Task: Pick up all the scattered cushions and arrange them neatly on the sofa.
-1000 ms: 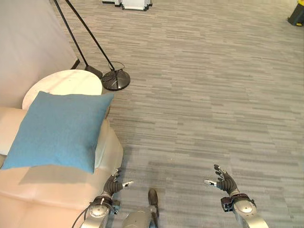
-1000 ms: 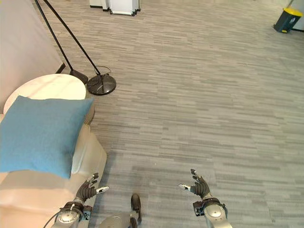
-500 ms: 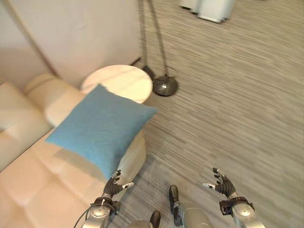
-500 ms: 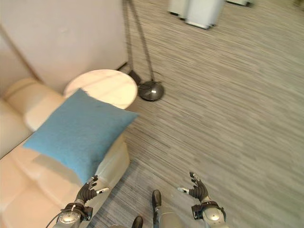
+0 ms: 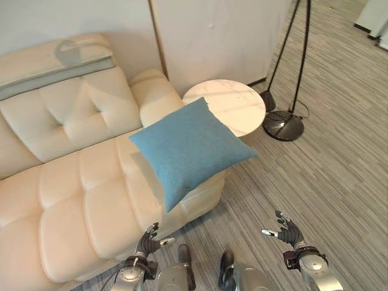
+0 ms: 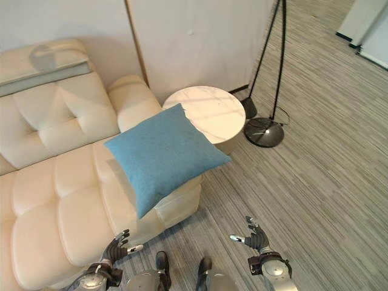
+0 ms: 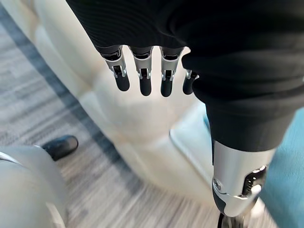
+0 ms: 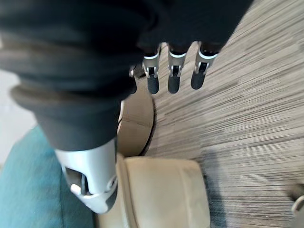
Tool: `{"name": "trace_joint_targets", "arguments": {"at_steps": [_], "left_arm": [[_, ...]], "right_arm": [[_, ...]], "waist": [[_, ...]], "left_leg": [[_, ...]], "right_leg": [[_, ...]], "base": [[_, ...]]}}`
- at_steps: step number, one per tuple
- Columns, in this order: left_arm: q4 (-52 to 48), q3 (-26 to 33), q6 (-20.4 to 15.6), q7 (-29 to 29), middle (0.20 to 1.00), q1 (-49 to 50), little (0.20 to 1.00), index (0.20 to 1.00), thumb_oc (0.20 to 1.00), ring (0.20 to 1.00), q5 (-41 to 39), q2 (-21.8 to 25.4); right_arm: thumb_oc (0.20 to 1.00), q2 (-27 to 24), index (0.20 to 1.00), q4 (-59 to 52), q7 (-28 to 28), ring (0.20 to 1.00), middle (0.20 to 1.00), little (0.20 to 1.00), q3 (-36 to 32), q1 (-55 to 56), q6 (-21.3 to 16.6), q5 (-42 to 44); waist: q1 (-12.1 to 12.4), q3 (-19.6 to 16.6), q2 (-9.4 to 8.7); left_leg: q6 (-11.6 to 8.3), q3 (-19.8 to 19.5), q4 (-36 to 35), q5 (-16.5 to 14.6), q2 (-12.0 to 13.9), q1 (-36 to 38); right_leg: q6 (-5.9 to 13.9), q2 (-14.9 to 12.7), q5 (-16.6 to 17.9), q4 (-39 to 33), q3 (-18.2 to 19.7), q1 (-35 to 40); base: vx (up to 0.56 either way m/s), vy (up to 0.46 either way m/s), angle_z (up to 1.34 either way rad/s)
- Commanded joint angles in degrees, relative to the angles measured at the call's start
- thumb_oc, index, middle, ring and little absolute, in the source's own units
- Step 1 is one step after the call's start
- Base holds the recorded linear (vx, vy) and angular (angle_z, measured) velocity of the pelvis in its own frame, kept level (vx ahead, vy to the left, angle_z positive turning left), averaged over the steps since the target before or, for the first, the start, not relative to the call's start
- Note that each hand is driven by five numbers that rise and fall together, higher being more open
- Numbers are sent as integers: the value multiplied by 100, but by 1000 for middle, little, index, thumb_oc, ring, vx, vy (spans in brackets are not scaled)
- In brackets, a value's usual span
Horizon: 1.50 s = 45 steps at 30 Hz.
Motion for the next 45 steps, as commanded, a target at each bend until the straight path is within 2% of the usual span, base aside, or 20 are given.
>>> {"name": "trace_joint_targets", "arguments": {"at_steps": [1,3,5,7,8,11,12,14,16,19,21,22,27,29,31,32,39,41,43,45], "left_arm": [[-54,306,-187,46,1000,-114,1000,1000,1000,1000,-119,5],[-48,345,-170,45,1000,-90,1000,1000,1000,1000,-126,21],[-61,392,-158,73,1000,-123,1000,1000,1000,1000,-157,75],[-60,396,-173,84,1000,-188,1000,1000,1000,1000,-145,152],[-73,408,-189,85,1000,-201,1000,1000,1000,1000,-140,176],[-146,421,-233,89,1000,-201,1000,1000,1000,1000,-176,241],[-201,435,-245,91,1000,-189,1000,1000,1000,1000,-219,261],[-178,464,-253,116,1000,-189,1000,1000,1000,1000,-235,257],[-248,566,-277,169,1000,-195,1000,1000,1000,1000,-259,259],[-247,606,-313,175,1000,-218,1000,1000,1000,1000,-253,280],[-285,683,-324,151,1000,-199,1000,1000,1000,1000,-254,307],[-264,753,-329,155,1000,-204,1000,1000,1000,1000,-289,334],[-255,787,-350,153,1000,-275,1000,1000,1000,1000,-368,392],[-226,719,-352,156,1000,-430,1000,1000,1000,1000,-471,404],[-224,707,-359,160,1000,-478,1000,1000,1000,1000,-517,405],[-220,635,-362,194,1000,-632,1000,1000,1000,1000,-648,409],[-133,255,-401,299,1000,-1374,1000,1000,1000,1000,-1161,343],[-101,49,-431,358,1000,-1728,1000,1000,1000,1000,-1331,291],[167,-246,-505,501,1000,-2531,1000,1000,1000,1000,-1691,201],[246,-320,-535,544,1000,-2778,1000,1000,1000,1000,-1757,190]], "right_arm": [[1000,-37,1000,-383,-3,1000,1000,1000,-56,-40,-198,15],[1000,-3,1000,-359,20,1000,1000,1000,-47,-50,-192,-59],[1000,2,1000,-392,20,1000,1000,1000,-61,-81,-179,-115],[1000,33,1000,-422,13,1000,1000,1000,-93,-102,-200,-97],[1000,36,1000,-425,11,1000,1000,1000,-101,-103,-208,-102],[1000,10,1000,-406,-17,1000,1000,1000,-140,-109,-217,-83],[1000,-25,1000,-403,-45,1000,1000,1000,-190,-114,-199,-70],[1000,-34,1000,-377,-75,1000,1000,1000,-218,-123,-192,-67],[1000,-77,1000,-424,-194,1000,1000,1000,-405,-86,-200,-103],[1000,-186,1000,-532,-279,1000,1000,1000,-593,-25,-224,-164],[1000,-376,1000,-703,-340,1000,1000,1000,-766,25,-258,-337],[1000,-616,1000,-942,-355,1000,1000,1000,-890,29,-271,-512],[1000,-1053,1000,-1347,-325,1000,1000,1000,-937,-204,-290,-627],[1000,-1342,1000,-1542,-296,1000,1000,1000,-750,-633,-288,-691],[1000,-1409,1000,-1566,-292,1000,1000,1000,-692,-753,-270,-689],[1000,-1475,1000,-1527,-254,1000,1000,1000,-447,-1113,-245,-584],[1000,-1315,1000,-640,-121,1000,1000,1000,451,-2414,-134,127],[1000,-1224,1000,-148,-173,1000,1000,1000,709,-2940,-43,260],[1000,-1062,1000,933,-290,1000,1000,1000,1131,-4083,133,446],[1000,-1062,1000,1181,-309,1000,1000,1000,1250,-4415,159,469]], "waist": [[5,-33,28],[45,-76,6],[35,-33,9],[-33,52,15],[-53,64,31],[-91,81,57],[-132,97,42],[-173,120,31],[-316,174,-20],[-393,184,-65],[-380,118,-134],[-375,58,-179],[-354,-49,-191],[-301,-101,-174],[-300,-107,-170],[-258,-121,-158],[-135,14,-117],[-118,119,-82],[-111,372,9],[-111,435,21]], "left_leg": [[173,-309,-391,547,-192,166],[292,-390,-514,482,-277,397],[421,-472,-607,442,-329,612],[493,-628,-666,374,-367,806],[506,-700,-676,326,-369,897],[498,-839,-714,239,-367,1055],[495,-943,-696,164,-412,1157],[481,-1022,-670,97,-438,1237],[441,-1291,-560,-51,-528,1367],[388,-1471,-506,-176,-553,1466],[331,-1544,-410,-266,-527,1480],[250,-1607,-389,-283,-427,1513],[122,-1669,-420,-285,-254,1584],[32,-1687,-543,-205,-143,1636],[11,-1705,-593,-184,-120,1656],[-35,-1717,-706,-134,-66,1678],[-161,-1781,-1013,56,59,1550],[-187,-1791,-1068,124,59,1351],[-218,-1765,-1127,283,38,857],[-224,-1757,-1097,316,22,690]], "right_leg": [[506,152,863,-2103,3,1398],[572,37,860,-1633,73,1335],[661,-66,1110,-784,186,1006],[713,-10,1271,-115,444,643],[687,17,1261,-51,535,515],[623,1,1211,-511,597,316],[657,-13,1344,-976,695,159],[701,-8,1453,-1273,751,125],[842,79,1730,-1783,1208,-89],[864,117,1780,-1914,1426,-53],[823,39,1860,-2007,1377,84],[766,67,1840,-1996,1343,165],[671,140,1752,-2100,1146,385],[609,181,1673,-2218,992,520],[594,193,1658,-2255,952,551],[572,213,1628,-2332,864,595],[520,253,1592,-2453,651,490],[504,249,1608,-2448,611,268],[481,251,1681,-2340,646,-316],[479,245,1702,-2278,666,-493]], "base": [[285,153,-12],[249,165,-56],[188,140,-27],[158,79,1],[195,6,18],[166,-37,18],[186,-57,11],[165,-64,1],[250,-136,28],[128,-89,72],[175,-218,52],[153,-220,32],[157,-203,30],[140,-156,11],[84,-90,18],[99,-99,24],[12,-80,18],[-139,-44,25],[-212,-57,18],[-146,-30,7]]}}
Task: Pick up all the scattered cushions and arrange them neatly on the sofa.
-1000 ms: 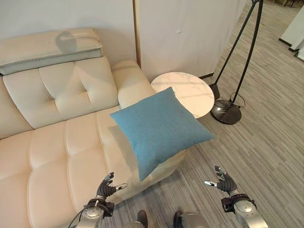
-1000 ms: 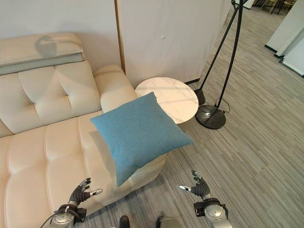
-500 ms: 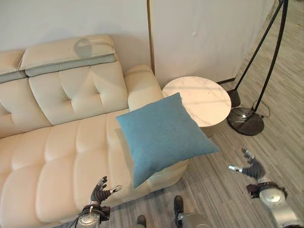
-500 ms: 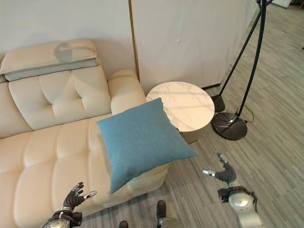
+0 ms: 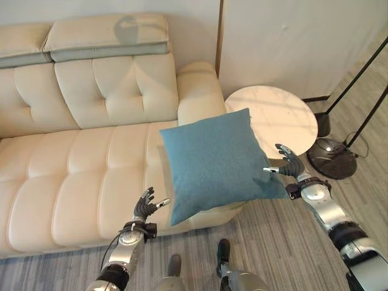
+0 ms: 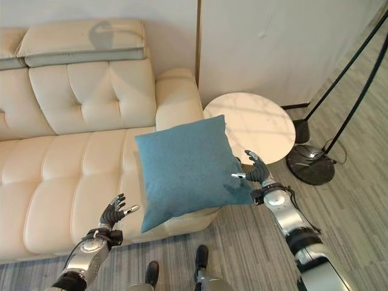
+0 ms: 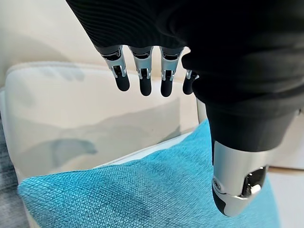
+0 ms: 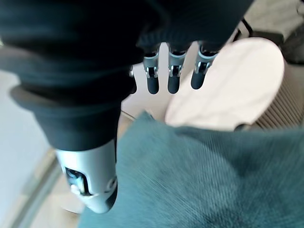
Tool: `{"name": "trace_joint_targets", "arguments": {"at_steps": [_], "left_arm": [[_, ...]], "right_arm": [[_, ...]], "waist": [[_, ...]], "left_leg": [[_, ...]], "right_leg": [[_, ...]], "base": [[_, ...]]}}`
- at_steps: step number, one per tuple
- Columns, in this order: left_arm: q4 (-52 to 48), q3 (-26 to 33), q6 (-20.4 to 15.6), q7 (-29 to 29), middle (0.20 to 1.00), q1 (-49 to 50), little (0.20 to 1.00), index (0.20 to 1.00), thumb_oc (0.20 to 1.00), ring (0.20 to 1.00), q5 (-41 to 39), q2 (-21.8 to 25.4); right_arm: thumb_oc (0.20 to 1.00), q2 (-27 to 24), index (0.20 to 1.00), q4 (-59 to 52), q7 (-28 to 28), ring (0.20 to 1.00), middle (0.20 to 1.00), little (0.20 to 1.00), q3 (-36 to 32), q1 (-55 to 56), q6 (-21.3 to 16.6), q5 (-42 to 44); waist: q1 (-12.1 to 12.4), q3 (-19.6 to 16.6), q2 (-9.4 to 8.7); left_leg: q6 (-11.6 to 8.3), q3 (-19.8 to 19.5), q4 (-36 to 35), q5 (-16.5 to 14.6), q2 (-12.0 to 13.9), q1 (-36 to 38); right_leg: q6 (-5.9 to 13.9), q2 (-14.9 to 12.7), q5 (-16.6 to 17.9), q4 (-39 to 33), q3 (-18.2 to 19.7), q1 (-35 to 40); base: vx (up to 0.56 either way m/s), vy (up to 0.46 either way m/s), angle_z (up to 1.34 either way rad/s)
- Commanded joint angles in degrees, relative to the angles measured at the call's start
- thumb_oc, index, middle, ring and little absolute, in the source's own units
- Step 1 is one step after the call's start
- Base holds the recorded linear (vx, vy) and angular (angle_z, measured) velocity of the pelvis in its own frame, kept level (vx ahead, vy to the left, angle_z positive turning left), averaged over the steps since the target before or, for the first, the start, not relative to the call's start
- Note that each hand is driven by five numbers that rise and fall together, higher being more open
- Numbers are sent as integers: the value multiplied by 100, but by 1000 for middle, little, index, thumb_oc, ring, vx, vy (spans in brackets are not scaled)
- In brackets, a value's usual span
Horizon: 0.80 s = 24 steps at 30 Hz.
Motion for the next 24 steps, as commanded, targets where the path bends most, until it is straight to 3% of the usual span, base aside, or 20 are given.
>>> {"name": "trace_joint_targets", "arguments": {"at_steps": [1,4,5,7,8,10,11,12,13,20,24], "left_arm": [[281,-208,-413,271,1000,-1162,1000,1000,1000,1000,-510,56],[664,-436,-434,409,1000,-1931,1000,1000,1000,1000,-660,-110],[1034,-696,-435,540,1000,-2624,1000,1000,1000,1000,-740,-378],[1124,-784,-445,562,1000,-2881,1000,1000,1000,1000,-773,-489],[1083,-995,-505,633,1000,-3253,1000,1000,1000,1000,-820,-790],[868,-1124,-539,675,1000,-3365,1000,1000,1000,1000,-802,-919],[865,-1124,-538,678,551,-3361,551,551,551,551,-800,-920],[779,-1166,-557,669,253,-3371,253,253,253,253,-797,-968],[630,-1184,-587,655,200,-3342,200,200,200,200,-821,-951],[-805,-1028,-767,687,200,-2590,200,200,200,200,-887,-819],[-2367,-787,-776,506,200,-1308,200,200,200,200,-606,-600]], "right_arm": [[1000,82,1000,519,-234,1000,1000,1000,296,-998,65,324],[1000,351,1000,1102,-238,1000,1000,1000,551,-1617,122,429],[1000,722,1000,1401,-238,1000,1000,1000,830,-2077,143,537],[1000,854,1000,1440,-233,1000,1000,1000,944,-2249,131,597],[790,1146,790,1266,-183,790,790,790,1228,-2424,80,722],[200,1322,200,904,-186,200,200,200,1414,-2333,-33,841],[200,1321,200,899,-187,200,200,200,1414,-2328,-31,840],[200,1397,200,693,-165,200,200,200,1476,-2211,-90,882],[200,1403,200,384,-147,200,200,200,1557,-2104,-150,890],[200,1309,200,-1631,-79,200,200,200,1309,-890,-504,894],[200,1010,200,-3448,102,200,200,200,666,574,-847,545]], "waist": [[-52,330,-291],[-44,476,-264],[-36,602,-243],[-36,658,-227],[-54,741,-208],[-94,771,-193],[-94,770,-192],[-121,771,-200],[-155,759,-200],[-300,593,-215],[-373,319,-212]], "left_leg": [[16,452,50,-385,-265,181],[-16,456,70,-280,-282,-30],[-52,447,38,-188,-290,-145],[-68,430,37,-155,-293,-180],[-106,398,4,-94,-294,-211],[-134,398,-32,-63,-297,-199],[-134,397,-35,-62,-297,-196],[-142,407,-56,-59,-297,-170],[-153,423,-77,-60,-293,-140],[-126,574,-171,-203,-273,257],[-57,705,-190,-395,-266,664]], "right_leg": [[438,-296,-791,632,323,-241],[448,-324,-767,703,327,-426],[468,-329,-740,713,311,-524],[475,-337,-739,717,294,-546],[482,-344,-725,707,264,-572],[487,-346,-712,692,263,-556],[487,-346,-712,691,262,-553],[487,-341,-713,674,268,-529],[484,-337,-712,653,272,-506],[485,-292,-721,506,352,-171],[509,-286,-735,362,367,255]], "base": [[-135,-28,8],[-95,-46,-2],[-32,-30,1],[-18,-35,-1],[1,-32,-2],[0,0,0],[38,0,1],[0,0,0],[44,13,1],[50,36,1],[99,77,-10]]}}
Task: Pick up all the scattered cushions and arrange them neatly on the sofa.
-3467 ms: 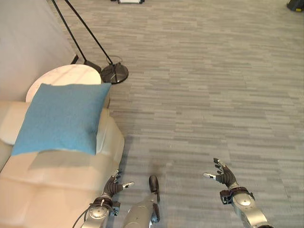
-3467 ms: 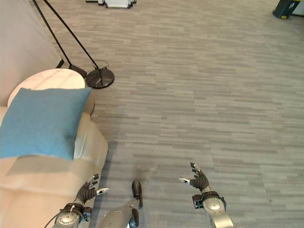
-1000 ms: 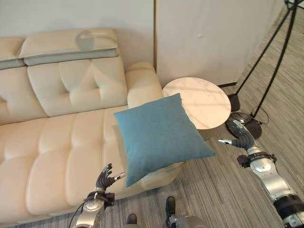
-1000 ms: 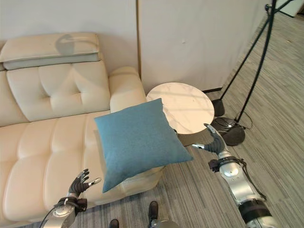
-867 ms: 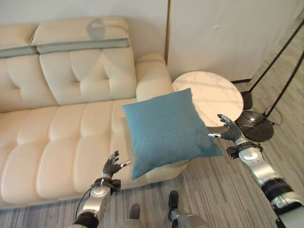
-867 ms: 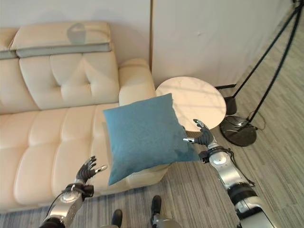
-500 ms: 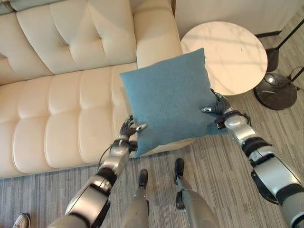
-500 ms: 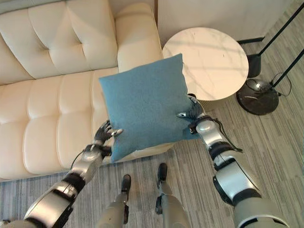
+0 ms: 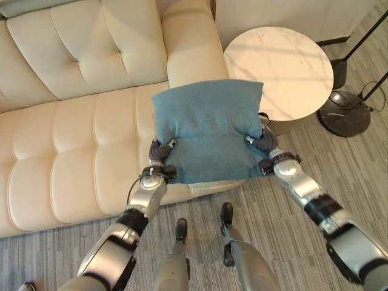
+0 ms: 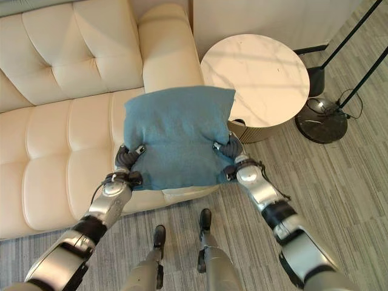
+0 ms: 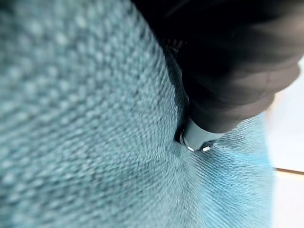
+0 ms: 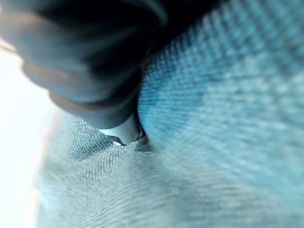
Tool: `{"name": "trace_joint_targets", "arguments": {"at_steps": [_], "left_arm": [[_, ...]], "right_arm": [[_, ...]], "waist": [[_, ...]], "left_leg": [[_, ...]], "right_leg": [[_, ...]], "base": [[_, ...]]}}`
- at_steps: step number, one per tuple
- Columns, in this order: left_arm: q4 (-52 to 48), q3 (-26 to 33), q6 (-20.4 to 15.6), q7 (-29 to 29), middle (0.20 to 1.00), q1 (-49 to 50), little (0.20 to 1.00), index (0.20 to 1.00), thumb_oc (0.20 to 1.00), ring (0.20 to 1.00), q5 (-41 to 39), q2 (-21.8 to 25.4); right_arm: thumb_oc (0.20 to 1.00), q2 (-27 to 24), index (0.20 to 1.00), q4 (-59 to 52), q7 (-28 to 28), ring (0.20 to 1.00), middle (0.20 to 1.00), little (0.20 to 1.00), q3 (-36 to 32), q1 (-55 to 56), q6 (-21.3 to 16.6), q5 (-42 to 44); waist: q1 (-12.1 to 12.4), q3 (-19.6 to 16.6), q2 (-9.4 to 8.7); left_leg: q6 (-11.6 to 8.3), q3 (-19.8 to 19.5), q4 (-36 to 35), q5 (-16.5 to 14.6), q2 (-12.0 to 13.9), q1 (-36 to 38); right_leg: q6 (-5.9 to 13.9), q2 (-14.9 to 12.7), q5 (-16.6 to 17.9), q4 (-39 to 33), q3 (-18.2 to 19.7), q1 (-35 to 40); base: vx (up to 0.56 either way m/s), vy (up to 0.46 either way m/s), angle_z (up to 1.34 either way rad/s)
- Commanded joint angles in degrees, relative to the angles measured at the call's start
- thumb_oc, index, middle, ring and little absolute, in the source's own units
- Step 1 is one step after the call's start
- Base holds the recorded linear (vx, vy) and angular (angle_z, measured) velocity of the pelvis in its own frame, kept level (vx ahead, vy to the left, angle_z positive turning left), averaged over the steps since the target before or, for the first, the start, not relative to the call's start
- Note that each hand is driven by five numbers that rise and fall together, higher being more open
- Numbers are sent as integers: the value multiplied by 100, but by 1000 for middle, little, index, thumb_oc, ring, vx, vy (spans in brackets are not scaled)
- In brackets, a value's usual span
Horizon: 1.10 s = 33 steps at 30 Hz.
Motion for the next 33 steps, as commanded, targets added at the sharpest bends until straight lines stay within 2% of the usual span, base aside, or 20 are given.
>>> {"name": "trace_joint_targets", "arguments": {"at_steps": [1,4,9,12,13,14,15,16,17,18,21,22,23,24,25,27,29,30,31,33], "left_arm": [[-1178,-317,-538,-618,200,-60,200,200,200,200,527,-526],[-2321,44,-550,-877,200,1135,200,200,200,200,784,-117],[-3454,445,-674,-996,200,2249,200,200,200,200,1118,335],[-3974,653,-768,-980,200,2626,200,200,200,200,1264,542],[-3973,655,-769,-979,200,2625,200,200,200,200,1265,543],[-3984,646,-803,-919,200,2620,200,200,200,200,1327,586],[-3970,621,-822,-889,200,2510,200,200,200,200,1349,633],[-3967,619,-823,-889,200,2504,200,200,200,200,1348,634],[-3974,491,-781,-932,200,2341,200,200,200,200,1376,690],[-3973,491,-780,-932,200,2336,200,200,200,200,1377,691],[-3892,420,-686,-996,200,2231,200,200,200,200,1353,734],[-3839,416,-670,-941,200,2198,200,200,200,200,1446,761],[-3832,444,-656,-942,200,2163,200,200,200,200,1421,730],[-3831,444,-656,-941,200,2161,200,200,200,200,1422,731],[-3814,497,-658,-947,200,2165,200,200,200,200,1393,688],[-3813,479,-653,-946,200,2144,200,200,200,200,1394,660],[-3747,374,-642,-971,200,2004,200,200,200,200,1408,601],[-3722,333,-649,-988,200,1947,200,200,200,200,1386,543],[-3689,268,-651,-1029,200,1885,200,200,200,200,1349,477],[-3661,215,-632,-1132,200,1887,200,200,200,200,1285,435]], "right_arm": [[200,665,200,-1475,622,200,200,200,131,301,-991,-345],[200,367,200,-2922,853,200,200,200,-329,1408,-1226,-542],[200,77,200,-4074,943,200,200,200,-619,2202,-1357,-975],[200,22,200,-4512,952,200,200,200,-671,2364,-1422,-1081],[200,24,200,-4513,951,200,200,200,-669,2361,-1420,-1082],[200,52,200,-4499,902,200,200,200,-617,2257,-1417,-1128],[200,117,200,-4493,783,200,200,200,-597,2176,-1391,-1263],[200,118,200,-4493,781,200,200,200,-599,2174,-1389,-1266],[200,127,200,-4423,675,200,200,200,-600,2207,-1412,-1430],[200,128,200,-4421,674,200,200,200,-601,2202,-1413,-1431],[200,97,200,-4257,673,200,200,200,-621,2230,-1341,-1490],[200,94,200,-4184,643,200,200,200,-628,2220,-1337,-1544],[200,80,200,-4161,617,200,200,200,-642,2179,-1296,-1535],[200,83,200,-4153,616,200,200,200,-641,2173,-1301,-1534],[200,100,200,-4100,599,200,200,200,-612,2068,-1307,-1485],[200,78,200,-4072,591,200,200,200,-600,2035,-1307,-1489],[200,20,200,-3935,562,200,200,200,-614,1982,-1294,-1470],[200,-11,200,-3860,544,200,200,200,-638,1969,-1280,-1481],[200,-20,200,-3804,518,200,200,200,-663,1988,-1268,-1466],[200,-29,200,-3799,541,200,200,200,-687,2086,-1258,-1372]], "waist": [[-71,-545,-249],[-129,-886,-256],[-143,-1185,-289],[-132,-1162,-380],[-125,-1163,-384],[-126,-1079,-401],[-94,-937,-403],[-90,-933,-407],[-6,-831,-328],[-6,-834,-334],[127,-987,-304],[175,-1025,-341],[328,-1070,-373],[315,-1068,-375],[438,-1057,-352],[450,-1017,-312],[458,-829,-176],[420,-768,-139],[354,-732,-109],[239,-781,-133]], "left_leg": [[-9,530,89,-578,-197,599],[88,587,189,-743,-227,898],[273,646,205,-921,-315,1189],[409,705,146,-907,-438,1199],[411,714,144,-905,-441,1197],[451,741,145,-847,-482,1156],[500,804,183,-745,-461,1026],[501,806,188,-749,-463,1025],[562,708,204,-490,-403,783],[560,708,202,-472,-406,768],[530,465,94,-243,-393,588],[496,390,80,-151,-423,476],[385,281,61,-7,-466,284],[384,268,62,-7,-471,286],[268,264,60,128,-460,14],[188,261,72,232,-456,-156],[-2,299,178,408,-451,-531],[-5,448,269,392,-428,-628],[47,778,380,332,-342,-629],[173,1145,647,55,-245,-481]], "right_leg": [[524,-198,-905,386,309,363],[572,-233,-920,337,363,708],[698,-263,-803,297,612,882],[903,-277,-472,268,844,707],[906,-278,-468,269,854,700],[1031,-290,-292,350,907,552],[1134,-250,-428,686,960,368],[1134,-252,-451,720,963,353],[885,-108,-1082,1766,1057,587],[883,-111,-1075,1774,1057,568],[725,-8,-1376,2475,1122,885],[728,-3,-1374,2428,1189,1066],[563,17,-1767,1845,1128,1416],[562,12,-1759,1812,1114,1439],[407,41,-2026,1237,990,1584],[354,69,-2023,1078,946,1543],[299,112,-1984,919,765,1391],[299,77,-1943,881,643,1347],[308,11,-1873,877,480,1276],[341,-119,-1764,818,278,1240]], "base": [[124,97,-14],[101,182,-2],[-14,175,-19],[-205,188,-44],[-189,75,-43],[-337,65,-35],[-336,64,-59],[-576,42,-50],[-361,11,-30],[-425,-3,17],[-175,-88,44],[-216,-200,62],[-162,-155,59],[-242,-205,74],[-238,-160,47],[-229,-129,34],[-292,-72,34],[-311,-27,46],[-242,0,69],[-138,8,96]]}}
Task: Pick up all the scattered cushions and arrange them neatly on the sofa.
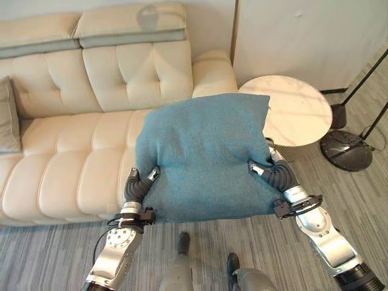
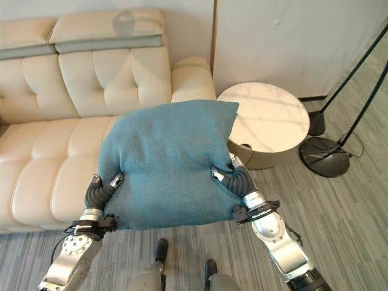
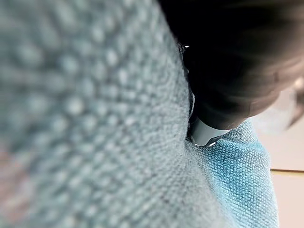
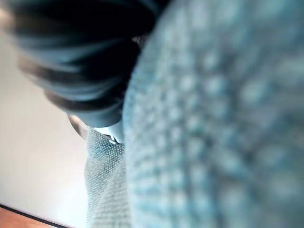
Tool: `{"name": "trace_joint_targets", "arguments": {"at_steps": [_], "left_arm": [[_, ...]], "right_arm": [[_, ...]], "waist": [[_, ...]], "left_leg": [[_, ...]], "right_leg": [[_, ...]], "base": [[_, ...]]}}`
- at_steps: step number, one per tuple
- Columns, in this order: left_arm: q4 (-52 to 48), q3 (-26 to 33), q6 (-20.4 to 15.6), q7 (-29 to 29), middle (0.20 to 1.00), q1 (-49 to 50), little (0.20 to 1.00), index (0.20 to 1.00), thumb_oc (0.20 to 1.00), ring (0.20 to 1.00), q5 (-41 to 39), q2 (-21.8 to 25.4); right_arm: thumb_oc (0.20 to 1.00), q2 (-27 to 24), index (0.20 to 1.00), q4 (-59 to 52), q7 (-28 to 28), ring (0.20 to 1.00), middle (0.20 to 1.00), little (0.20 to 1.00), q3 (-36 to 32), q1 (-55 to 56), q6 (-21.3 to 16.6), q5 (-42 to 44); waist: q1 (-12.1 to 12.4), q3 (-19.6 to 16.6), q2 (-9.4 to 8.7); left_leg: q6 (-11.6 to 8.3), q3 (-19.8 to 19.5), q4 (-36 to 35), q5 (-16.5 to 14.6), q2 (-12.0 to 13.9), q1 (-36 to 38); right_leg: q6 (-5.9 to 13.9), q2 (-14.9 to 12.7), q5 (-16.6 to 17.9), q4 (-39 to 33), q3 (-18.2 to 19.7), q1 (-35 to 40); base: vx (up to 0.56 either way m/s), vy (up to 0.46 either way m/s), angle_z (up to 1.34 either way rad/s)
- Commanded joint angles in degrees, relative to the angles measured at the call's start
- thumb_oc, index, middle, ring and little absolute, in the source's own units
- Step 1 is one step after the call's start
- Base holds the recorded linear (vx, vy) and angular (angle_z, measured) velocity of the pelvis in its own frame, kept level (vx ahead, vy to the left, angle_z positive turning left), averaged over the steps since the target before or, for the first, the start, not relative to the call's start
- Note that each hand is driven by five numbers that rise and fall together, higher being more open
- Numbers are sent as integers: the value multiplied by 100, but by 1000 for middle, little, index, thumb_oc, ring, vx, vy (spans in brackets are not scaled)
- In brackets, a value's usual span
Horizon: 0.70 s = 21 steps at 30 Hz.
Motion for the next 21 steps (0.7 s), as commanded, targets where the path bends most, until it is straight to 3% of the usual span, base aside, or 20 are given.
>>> {"name": "trace_joint_targets", "arguments": {"at_steps": [1,3,4,5,6,11,21], "left_arm": [[-674,-433,-597,-610,200,-828,200,200,200,200,125,26],[-652,-498,-574,-653,200,-888,200,200,200,200,96,-32],[-585,-580,-562,-681,200,-950,200,200,200,200,50,-110],[-583,-586,-564,-682,200,-944,200,200,200,200,49,-115],[-548,-625,-526,-717,200,-918,200,200,200,200,26,-138],[-560,-585,-450,-732,200,-843,200,200,200,200,76,-101],[-664,-395,-390,-807,200,-621,200,200,200,200,138,133]], "right_arm": [[200,392,200,-778,230,200,200,200,354,-544,-610,66],[200,380,200,-803,281,200,200,200,300,-409,-619,96],[200,332,200,-851,286,200,200,200,200,-294,-632,68],[200,326,200,-856,287,200,200,200,197,-280,-631,68],[200,321,200,-918,290,200,200,200,89,-155,-625,73],[200,376,200,-938,317,200,200,200,51,-89,-561,120],[200,583,200,-850,523,200,200,200,397,-356,-427,246]], "waist": [[-137,-174,-498],[-226,-205,-538],[-369,-318,-506],[-373,-295,-501],[-451,-404,-421],[-463,-417,-451],[-175,-487,-657]], "left_leg": [[-89,714,556,227,-667,418],[-81,868,776,11,-586,571],[-123,1442,618,-37,-325,930],[-132,1434,601,-53,-328,984],[-213,1797,325,65,-183,1192],[-239,1612,226,68,-277,1281],[105,1286,415,-358,-700,1231]], "right_leg": [[577,-288,130,-1219,-29,926],[576,-400,152,-1260,-267,971],[598,-487,150,-1321,-632,1027],[602,-487,128,-1324,-642,1078],[631,-511,145,-1405,-915,1134],[661,-549,235,-1544,-1003,1323],[910,-884,329,-1388,-752,1411]], "base": [[-74,-9,78],[-46,-1,53],[2,18,57],[49,71,149],[49,50,146],[71,85,48],[76,172,1]]}}
